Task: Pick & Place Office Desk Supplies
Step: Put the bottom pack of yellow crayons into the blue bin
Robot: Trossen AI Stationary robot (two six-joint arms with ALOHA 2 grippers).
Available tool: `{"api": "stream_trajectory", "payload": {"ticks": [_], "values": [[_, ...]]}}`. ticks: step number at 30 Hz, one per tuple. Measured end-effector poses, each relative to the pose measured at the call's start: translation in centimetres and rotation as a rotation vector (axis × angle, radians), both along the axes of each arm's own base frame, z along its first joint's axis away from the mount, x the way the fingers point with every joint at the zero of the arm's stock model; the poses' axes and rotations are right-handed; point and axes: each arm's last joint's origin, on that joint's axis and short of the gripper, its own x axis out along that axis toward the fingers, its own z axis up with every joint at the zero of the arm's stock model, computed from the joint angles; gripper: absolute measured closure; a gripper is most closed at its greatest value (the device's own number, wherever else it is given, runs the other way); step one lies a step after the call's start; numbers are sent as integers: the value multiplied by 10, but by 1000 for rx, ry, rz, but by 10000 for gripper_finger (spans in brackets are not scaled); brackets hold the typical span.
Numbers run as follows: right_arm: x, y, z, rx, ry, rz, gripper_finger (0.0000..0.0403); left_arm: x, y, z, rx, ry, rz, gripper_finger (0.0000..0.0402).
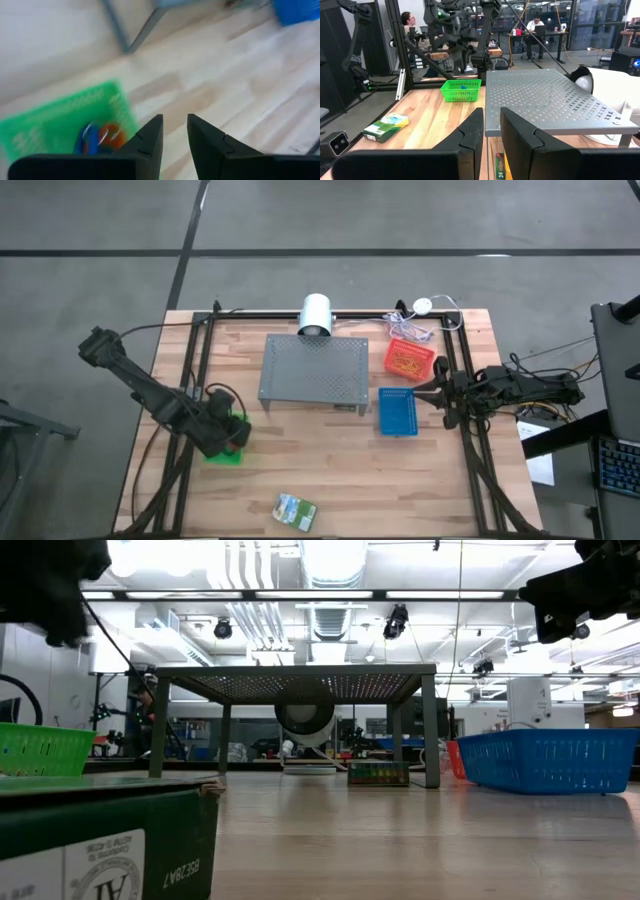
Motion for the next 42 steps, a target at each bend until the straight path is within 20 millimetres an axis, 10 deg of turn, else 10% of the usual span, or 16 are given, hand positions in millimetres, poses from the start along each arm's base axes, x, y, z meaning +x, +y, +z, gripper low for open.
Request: {"api": "stream_trajectory", "payload": {"ticks": [14,42], "values": [[0,0,0,0,0,0,339,34,-17,14,356,-305,-260,307],[0,0,0,0,0,0,339,54,-80,-31,17,-326,-230,307]]}}
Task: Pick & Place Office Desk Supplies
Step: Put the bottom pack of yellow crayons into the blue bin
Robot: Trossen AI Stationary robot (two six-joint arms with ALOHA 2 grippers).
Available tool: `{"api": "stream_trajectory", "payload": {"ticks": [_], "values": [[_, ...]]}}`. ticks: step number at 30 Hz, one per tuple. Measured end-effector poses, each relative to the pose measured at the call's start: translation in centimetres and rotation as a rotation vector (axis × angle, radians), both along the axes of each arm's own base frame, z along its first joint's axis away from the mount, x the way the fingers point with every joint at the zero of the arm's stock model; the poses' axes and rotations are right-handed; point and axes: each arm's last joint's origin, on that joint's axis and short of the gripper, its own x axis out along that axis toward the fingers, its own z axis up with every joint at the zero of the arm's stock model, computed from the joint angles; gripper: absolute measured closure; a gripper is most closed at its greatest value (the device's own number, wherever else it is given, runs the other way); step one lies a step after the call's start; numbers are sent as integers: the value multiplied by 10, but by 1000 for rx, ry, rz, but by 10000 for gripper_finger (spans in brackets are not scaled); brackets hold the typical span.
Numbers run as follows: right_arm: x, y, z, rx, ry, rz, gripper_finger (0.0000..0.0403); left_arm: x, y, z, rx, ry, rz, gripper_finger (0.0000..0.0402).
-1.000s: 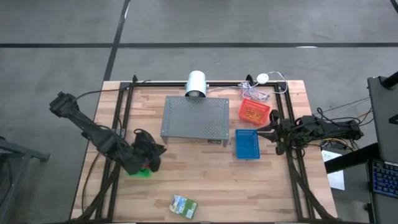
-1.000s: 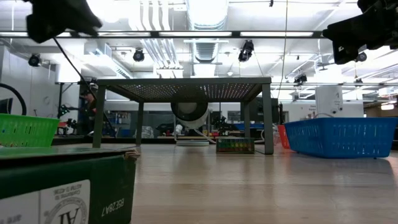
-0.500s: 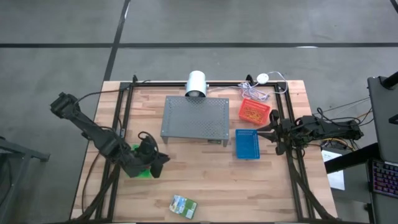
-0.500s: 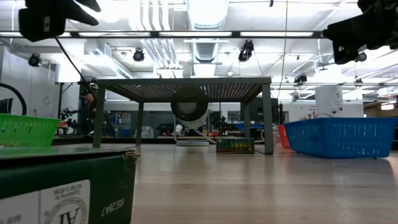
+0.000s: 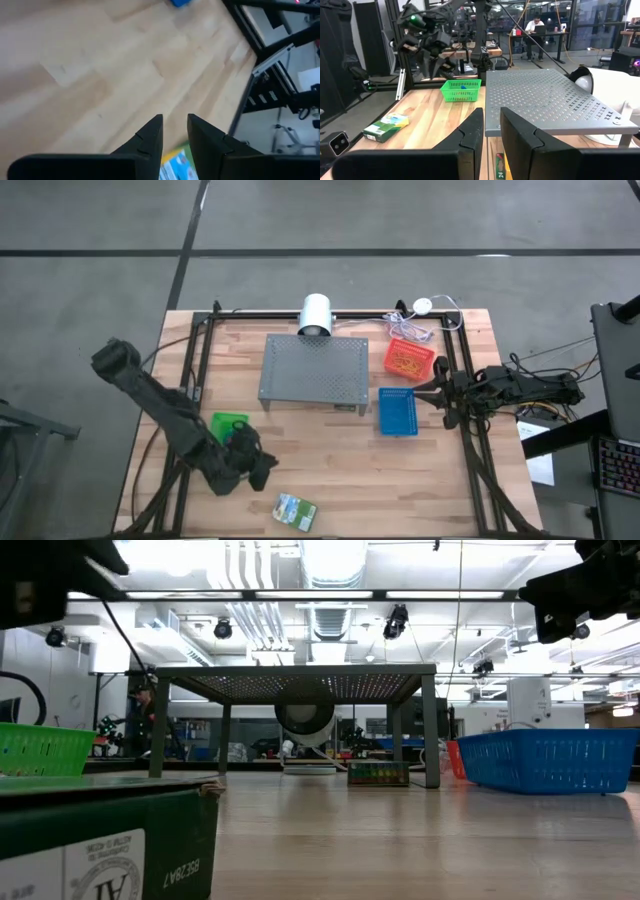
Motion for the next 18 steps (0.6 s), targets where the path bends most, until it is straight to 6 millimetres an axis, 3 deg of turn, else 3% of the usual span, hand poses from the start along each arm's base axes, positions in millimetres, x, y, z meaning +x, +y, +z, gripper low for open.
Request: {"api": "stream_trajectory", "payload": {"ticks": [9,18], "values": [[0,0,0,0,0,0,339,-8,-36,-22,-161,39,-28,307],[0,0,0,0,0,0,339,-8,-58,-47,-342,140,-15,307]]}}
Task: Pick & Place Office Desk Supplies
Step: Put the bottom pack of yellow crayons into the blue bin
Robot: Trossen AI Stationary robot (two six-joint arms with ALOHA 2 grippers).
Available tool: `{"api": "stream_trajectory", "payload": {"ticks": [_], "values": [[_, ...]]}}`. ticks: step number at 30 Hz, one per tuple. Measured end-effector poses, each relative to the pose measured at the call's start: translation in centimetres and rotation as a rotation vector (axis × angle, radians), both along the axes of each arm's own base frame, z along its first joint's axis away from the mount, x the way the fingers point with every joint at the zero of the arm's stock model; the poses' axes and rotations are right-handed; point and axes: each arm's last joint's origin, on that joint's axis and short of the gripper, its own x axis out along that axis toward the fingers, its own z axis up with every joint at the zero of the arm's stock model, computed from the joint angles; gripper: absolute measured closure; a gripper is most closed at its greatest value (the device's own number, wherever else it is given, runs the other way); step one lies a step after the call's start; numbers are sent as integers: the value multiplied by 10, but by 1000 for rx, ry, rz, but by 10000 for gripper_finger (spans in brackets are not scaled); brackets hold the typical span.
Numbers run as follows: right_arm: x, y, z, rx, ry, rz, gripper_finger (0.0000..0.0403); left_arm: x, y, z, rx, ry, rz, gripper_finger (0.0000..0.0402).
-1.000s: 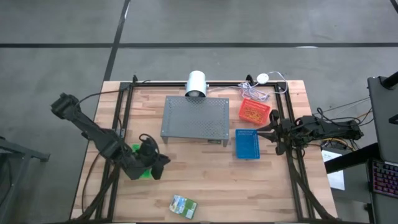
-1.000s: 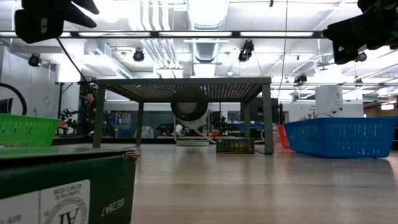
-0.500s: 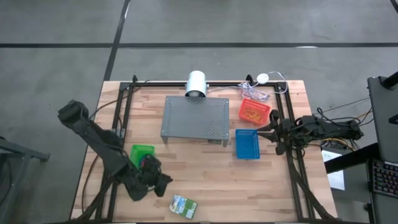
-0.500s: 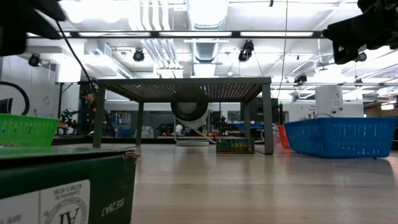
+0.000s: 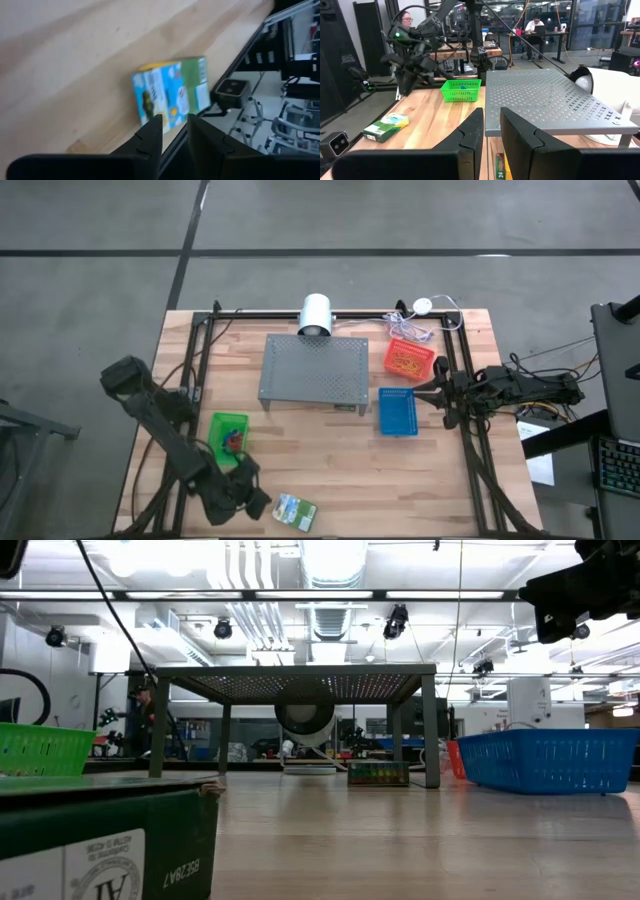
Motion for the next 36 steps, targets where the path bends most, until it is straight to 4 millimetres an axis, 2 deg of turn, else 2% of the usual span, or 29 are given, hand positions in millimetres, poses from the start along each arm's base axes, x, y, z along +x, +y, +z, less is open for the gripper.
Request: {"api": "stream_trajectory", "payload": {"ticks": [14,23,31,36], "values": [[0,0,0,0,0,0,339,6,-16,-29,-128,84,42,307],[0,0,0,0,0,0,339,12,-21,-41,-204,125,52,307],[0,0,0,0,0,0,339,12,-20,-47,-235,162,103,307],[0,0,0,0,0,0,339,14,-11,-53,-219,171,122,307]]}}
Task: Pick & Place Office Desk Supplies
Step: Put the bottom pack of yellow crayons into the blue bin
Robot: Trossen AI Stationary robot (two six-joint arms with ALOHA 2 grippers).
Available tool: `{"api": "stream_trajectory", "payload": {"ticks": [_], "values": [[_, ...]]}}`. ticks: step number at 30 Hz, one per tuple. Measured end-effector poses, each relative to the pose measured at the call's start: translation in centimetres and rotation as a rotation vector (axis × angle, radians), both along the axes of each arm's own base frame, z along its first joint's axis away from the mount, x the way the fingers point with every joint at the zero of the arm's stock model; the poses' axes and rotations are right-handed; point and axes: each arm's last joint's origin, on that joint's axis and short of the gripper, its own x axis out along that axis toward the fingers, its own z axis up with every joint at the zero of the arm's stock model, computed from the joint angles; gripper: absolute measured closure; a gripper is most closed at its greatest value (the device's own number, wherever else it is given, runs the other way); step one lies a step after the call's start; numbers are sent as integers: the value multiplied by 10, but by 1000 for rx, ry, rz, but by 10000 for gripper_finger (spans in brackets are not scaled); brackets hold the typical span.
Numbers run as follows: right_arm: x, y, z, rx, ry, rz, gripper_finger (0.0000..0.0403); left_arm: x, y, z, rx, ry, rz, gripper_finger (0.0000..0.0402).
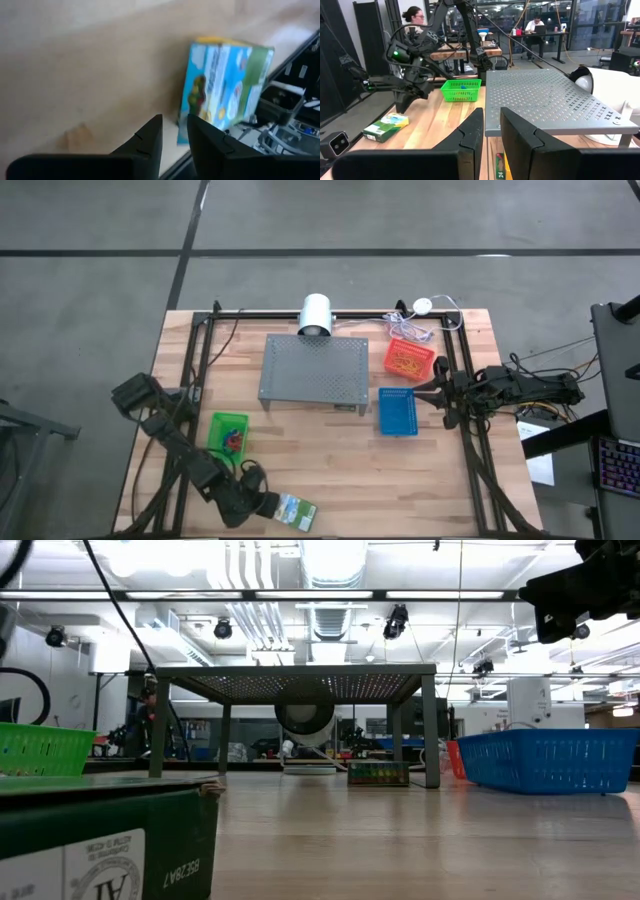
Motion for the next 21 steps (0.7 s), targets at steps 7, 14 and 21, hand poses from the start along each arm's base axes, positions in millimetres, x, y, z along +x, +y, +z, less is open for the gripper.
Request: {"api": "stream_trajectory", "payload": {"ticks": [7,14,21], "values": [[0,0,0,0,0,0,339,1,8,-7,-28,-31,-20,307],[0,0,0,0,0,0,339,6,7,-3,-12,-92,-77,307],[0,0,0,0,0,0,339,9,9,-3,-7,-97,-76,307]]}}
